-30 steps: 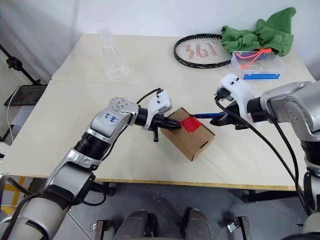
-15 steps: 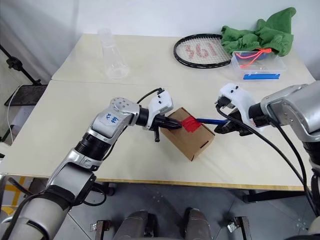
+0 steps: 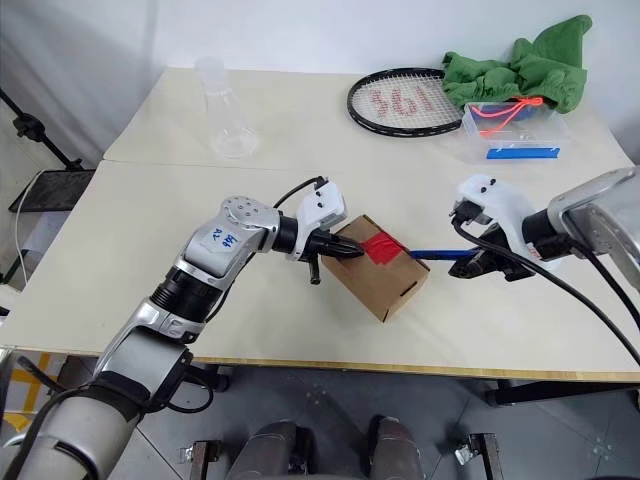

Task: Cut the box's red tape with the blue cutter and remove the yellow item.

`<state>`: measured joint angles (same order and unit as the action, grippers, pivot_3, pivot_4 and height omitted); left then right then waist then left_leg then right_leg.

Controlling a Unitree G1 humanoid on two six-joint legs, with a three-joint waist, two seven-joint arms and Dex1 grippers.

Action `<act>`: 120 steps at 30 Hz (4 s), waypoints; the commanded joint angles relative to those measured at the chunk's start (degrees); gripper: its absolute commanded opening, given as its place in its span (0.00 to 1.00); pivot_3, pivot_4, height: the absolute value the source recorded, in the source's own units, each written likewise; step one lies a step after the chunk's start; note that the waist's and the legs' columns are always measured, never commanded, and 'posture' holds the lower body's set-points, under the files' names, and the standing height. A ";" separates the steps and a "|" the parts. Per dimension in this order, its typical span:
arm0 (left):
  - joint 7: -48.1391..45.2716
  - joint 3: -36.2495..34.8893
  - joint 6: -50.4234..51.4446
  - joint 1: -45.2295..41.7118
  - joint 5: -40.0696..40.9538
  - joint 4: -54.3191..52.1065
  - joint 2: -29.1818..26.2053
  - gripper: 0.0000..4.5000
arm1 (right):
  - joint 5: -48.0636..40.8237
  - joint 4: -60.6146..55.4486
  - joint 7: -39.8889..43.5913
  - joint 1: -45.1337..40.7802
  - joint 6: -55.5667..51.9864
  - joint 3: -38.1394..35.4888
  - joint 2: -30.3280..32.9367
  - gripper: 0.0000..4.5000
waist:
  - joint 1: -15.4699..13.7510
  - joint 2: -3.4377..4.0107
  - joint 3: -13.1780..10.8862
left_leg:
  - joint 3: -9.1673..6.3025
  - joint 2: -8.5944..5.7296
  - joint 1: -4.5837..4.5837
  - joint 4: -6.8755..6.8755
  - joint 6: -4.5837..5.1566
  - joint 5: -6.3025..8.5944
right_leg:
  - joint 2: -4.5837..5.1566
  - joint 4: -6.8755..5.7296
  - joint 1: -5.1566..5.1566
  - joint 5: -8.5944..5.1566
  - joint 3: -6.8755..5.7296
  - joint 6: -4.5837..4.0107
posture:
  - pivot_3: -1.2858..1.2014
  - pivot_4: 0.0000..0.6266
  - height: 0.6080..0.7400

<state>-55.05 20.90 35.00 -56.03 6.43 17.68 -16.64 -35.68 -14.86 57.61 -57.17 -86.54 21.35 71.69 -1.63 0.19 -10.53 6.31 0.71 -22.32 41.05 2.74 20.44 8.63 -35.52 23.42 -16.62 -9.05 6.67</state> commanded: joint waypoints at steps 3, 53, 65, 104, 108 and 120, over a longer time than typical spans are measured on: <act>0.71 1.54 0.37 0.75 -2.44 3.42 0.13 0.01 | -1.07 -2.16 1.25 2.09 -0.07 -4.62 3.60 0.03 | -0.09 0.00 0.00 | -0.01 -0.01 -0.01 0.02 0.00 0.00 | 0.02 0.01 -0.01 0.00 0.00 0.00 | 0.52 0.24 1.00; 14.13 -25.65 23.59 32.43 18.55 -35.35 -4.60 0.00 | 13.65 19.18 -11.59 23.33 42.54 -23.97 -21.16 0.99 | 1.19 -0.08 5.92 | -0.02 -0.49 0.24 -0.75 0.09 -0.15 | -0.13 0.46 -0.14 0.16 0.65 0.30 | 0.52 0.00 1.00; 15.54 -24.65 5.13 40.31 17.93 -33.10 -2.55 0.09 | 21.19 37.31 -10.12 15.18 54.76 -18.21 -31.59 0.91 | 1.03 0.10 6.39 | -0.14 -0.70 0.29 -0.73 0.09 -0.17 | -0.20 0.53 -0.27 0.16 1.09 0.30 | 0.52 0.00 1.00; 15.38 -14.19 -1.70 36.77 14.93 -21.81 0.19 0.01 | 19.51 11.21 -7.78 27.62 36.90 -15.95 -35.68 0.00 | 1.68 0.13 7.07 | -0.20 -0.81 1.03 -1.04 0.04 -0.15 | -0.26 0.56 -0.89 0.16 1.31 0.30 | 0.52 0.00 1.00; 15.08 -13.21 -2.11 36.08 14.06 -20.36 0.03 0.01 | 17.72 5.80 -8.07 29.70 34.01 -16.04 -35.48 0.00 | 1.63 0.12 7.08 | -0.22 -0.81 1.03 -1.04 0.04 -0.14 | -0.25 0.56 -0.90 0.16 1.31 0.30 | 0.52 0.00 1.00; 11.32 -10.80 -1.26 35.04 12.45 -20.92 -3.73 0.01 | 12.68 -7.75 -9.93 33.74 24.20 -15.12 -34.88 0.00 | 1.69 0.14 4.02 | -0.25 -0.52 1.11 -1.01 0.05 -0.16 | -0.17 0.51 -0.91 0.05 1.41 0.21 | 0.52 0.24 1.00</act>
<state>-42.06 8.52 33.43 -20.24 18.61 -0.39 -20.40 -20.93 -19.22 47.75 -23.09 -61.99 6.28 36.89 0.06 0.34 -6.51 6.06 0.19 -21.21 40.05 2.79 20.29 8.46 -34.99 22.50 -16.58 -7.64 6.88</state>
